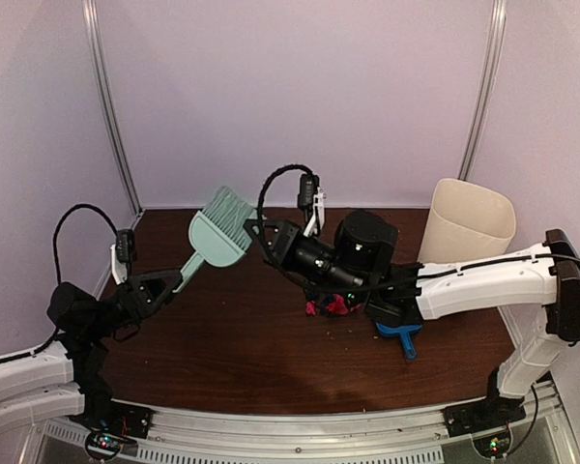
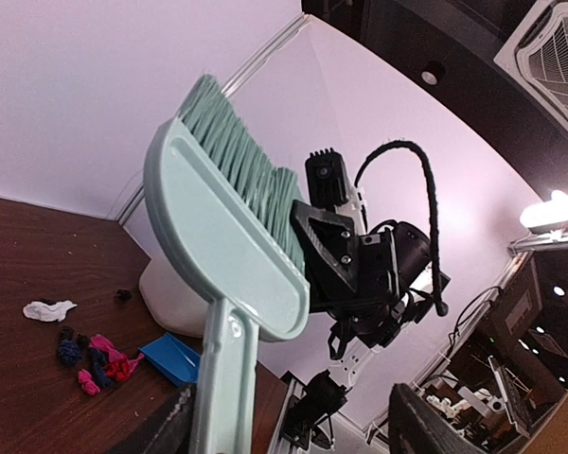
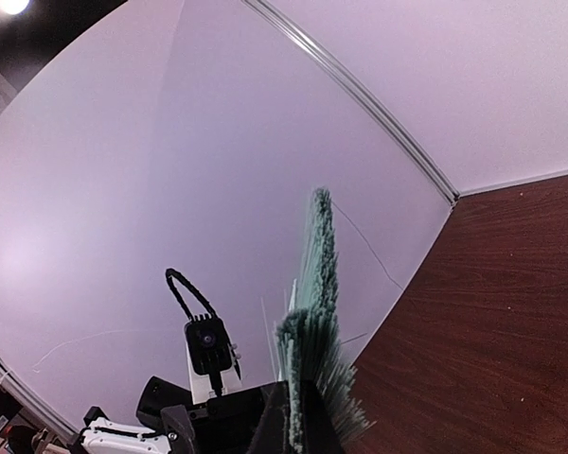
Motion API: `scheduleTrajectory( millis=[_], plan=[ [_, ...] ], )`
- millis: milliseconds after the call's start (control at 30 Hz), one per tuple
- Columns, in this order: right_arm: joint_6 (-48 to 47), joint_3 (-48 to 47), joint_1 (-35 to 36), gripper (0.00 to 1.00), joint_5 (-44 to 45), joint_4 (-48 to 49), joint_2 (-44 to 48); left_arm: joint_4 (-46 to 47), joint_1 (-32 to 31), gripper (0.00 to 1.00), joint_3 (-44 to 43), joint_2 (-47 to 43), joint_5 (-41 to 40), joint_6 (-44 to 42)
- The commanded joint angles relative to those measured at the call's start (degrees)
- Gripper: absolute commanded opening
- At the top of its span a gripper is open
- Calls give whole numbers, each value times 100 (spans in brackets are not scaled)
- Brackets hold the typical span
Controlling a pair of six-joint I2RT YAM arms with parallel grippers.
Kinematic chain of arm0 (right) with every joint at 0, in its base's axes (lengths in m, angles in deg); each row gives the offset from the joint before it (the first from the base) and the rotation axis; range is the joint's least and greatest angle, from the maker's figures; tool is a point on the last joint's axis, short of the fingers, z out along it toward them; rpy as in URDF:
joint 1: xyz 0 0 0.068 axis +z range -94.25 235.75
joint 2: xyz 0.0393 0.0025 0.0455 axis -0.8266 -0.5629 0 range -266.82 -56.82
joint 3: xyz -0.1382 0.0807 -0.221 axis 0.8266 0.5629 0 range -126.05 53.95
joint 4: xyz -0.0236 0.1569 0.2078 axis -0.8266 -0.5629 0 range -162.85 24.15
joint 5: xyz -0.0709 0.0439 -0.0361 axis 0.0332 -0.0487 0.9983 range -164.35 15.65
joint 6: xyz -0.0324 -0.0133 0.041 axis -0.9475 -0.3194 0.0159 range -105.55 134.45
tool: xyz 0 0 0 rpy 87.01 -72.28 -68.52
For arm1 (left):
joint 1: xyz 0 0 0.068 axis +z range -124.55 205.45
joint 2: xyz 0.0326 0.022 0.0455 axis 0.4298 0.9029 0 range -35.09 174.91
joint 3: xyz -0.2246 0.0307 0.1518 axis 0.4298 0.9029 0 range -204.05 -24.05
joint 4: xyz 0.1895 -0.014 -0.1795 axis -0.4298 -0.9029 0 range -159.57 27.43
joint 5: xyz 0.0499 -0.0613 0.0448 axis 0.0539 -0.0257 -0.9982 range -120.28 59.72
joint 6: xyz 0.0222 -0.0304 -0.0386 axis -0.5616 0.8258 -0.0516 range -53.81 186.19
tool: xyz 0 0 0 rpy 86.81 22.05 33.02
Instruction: Sweep away the paper scraps from the table
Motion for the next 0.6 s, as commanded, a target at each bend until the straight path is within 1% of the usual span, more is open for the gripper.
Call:
scheduleTrajectory(
  millis=[0,200,500,567],
  plan=[
    [-209,-20,153,0,219,675,-92,369,-26,67,185,-235,0,350],
    [-387,-71,228,0,303,872,-211,420,-29,64,229,-403,65,538],
    [-457,-59,301,0,320,939,-352,174,-25,57,315,-727,-188,507],
    [-531,-22,345,0,393,995,-357,168,-27,53,318,-720,-203,515]
  ],
)
